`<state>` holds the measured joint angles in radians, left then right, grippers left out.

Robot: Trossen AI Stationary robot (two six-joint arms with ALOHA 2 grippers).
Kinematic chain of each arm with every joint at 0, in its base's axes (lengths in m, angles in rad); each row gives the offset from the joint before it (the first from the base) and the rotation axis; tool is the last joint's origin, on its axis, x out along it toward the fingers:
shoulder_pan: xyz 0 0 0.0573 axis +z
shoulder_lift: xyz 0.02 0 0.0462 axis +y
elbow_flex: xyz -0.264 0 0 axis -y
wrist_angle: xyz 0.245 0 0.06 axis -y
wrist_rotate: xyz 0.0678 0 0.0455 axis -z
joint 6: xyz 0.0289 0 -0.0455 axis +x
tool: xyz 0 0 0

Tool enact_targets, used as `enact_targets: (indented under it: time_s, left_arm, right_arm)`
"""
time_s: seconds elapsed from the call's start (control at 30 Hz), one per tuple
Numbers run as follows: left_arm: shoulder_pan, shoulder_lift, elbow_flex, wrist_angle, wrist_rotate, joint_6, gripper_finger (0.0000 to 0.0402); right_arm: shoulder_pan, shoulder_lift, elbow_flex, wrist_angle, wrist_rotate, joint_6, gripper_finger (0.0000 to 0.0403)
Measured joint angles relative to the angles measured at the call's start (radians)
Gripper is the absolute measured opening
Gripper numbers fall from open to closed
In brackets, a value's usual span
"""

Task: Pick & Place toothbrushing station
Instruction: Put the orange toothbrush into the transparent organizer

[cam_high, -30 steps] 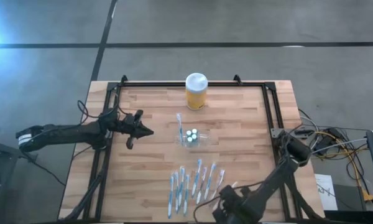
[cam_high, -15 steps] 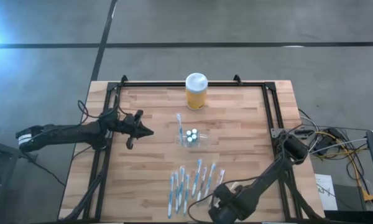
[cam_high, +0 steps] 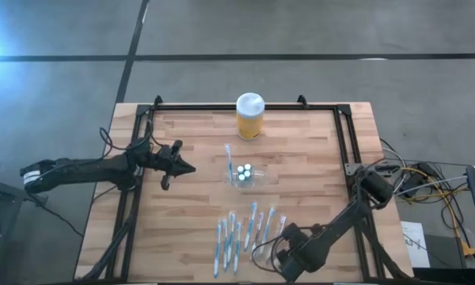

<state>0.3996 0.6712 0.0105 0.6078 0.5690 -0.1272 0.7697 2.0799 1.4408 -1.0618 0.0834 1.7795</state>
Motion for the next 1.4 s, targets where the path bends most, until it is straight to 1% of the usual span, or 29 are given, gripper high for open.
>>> enact_targets:
  time_s: [0.17,0.27,0.37,0.4,0.47,0.53,0.63,0.7,0.8,0.87,0.9,1.0,1.1,1.3,1.4]
  left_arm:
    - [0.000,0.001,0.000,-0.001,0.000,0.000,0.0019]
    - [0.000,0.002,0.000,-0.002,0.000,0.001,0.0019]
    - [0.000,0.005,0.000,-0.005,0.000,0.002,0.0018]
    - [0.000,0.005,0.000,-0.006,0.000,0.002,0.0018]
    - [0.000,0.005,0.000,-0.005,0.000,0.002,0.0019]
    - [-0.001,0.005,0.000,-0.007,0.000,0.002,0.0019]
    - [-0.001,0.007,0.000,-0.010,0.000,0.002,0.0017]
    - [-0.001,0.007,0.000,-0.019,0.000,0.001,0.0016]
    - [-0.001,0.007,0.000,-0.020,0.000,0.001,0.0017]
    - [-0.001,0.007,0.000,-0.021,0.001,0.000,0.0018]
    - [-0.001,0.007,0.000,-0.021,0.001,-0.001,0.0018]
    - [-0.002,0.007,0.000,-0.022,0.009,-0.004,0.0017]
    - [-0.002,0.008,0.000,-0.023,0.020,-0.006,0.0016]
    - [-0.002,0.008,0.000,-0.024,0.021,-0.007,0.0018]
    - [-0.002,0.008,0.000,-0.025,0.020,-0.007,0.0018]
  right_arm:
    - [-0.047,-0.048,-0.097,0.009,0.036,-0.069,0.0008]
    - [-0.091,-0.100,-0.164,-0.021,0.128,-0.112,0.0008]
    - [-0.131,-0.192,-0.219,0.014,0.224,-0.164,0.0008]
    - [-0.139,-0.223,-0.241,0.020,0.241,-0.193,0.0008]
    - [-0.155,-0.278,-0.290,0.082,0.238,-0.235,0.0008]
    - [-0.166,-0.336,-0.329,0.099,0.235,-0.236,0.0008]
    - [-0.165,-0.432,-0.363,0.163,0.245,-0.195,0.0008]
    - [-0.152,-0.474,-0.390,0.217,0.219,-0.161,0.0008]
    - [-0.146,-0.503,-0.417,0.329,0.126,-0.138,0.0008]
    - [-0.140,-0.482,-0.423,0.327,0.081,-0.108,0.0009]
    - [-0.138,-0.461,-0.424,0.326,0.075,-0.094,0.0012]
    - [-0.128,-0.404,-0.402,0.332,0.040,-0.065,0.0034]
    - [-0.127,-0.366,-0.351,0.346,-0.022,-0.058,0.0073]
    - [-0.130,-0.320,-0.253,0.340,-0.013,-0.060,0.0173]
    - [-0.139,-0.287,-0.231,0.315,-0.010,-0.015,0.0216]
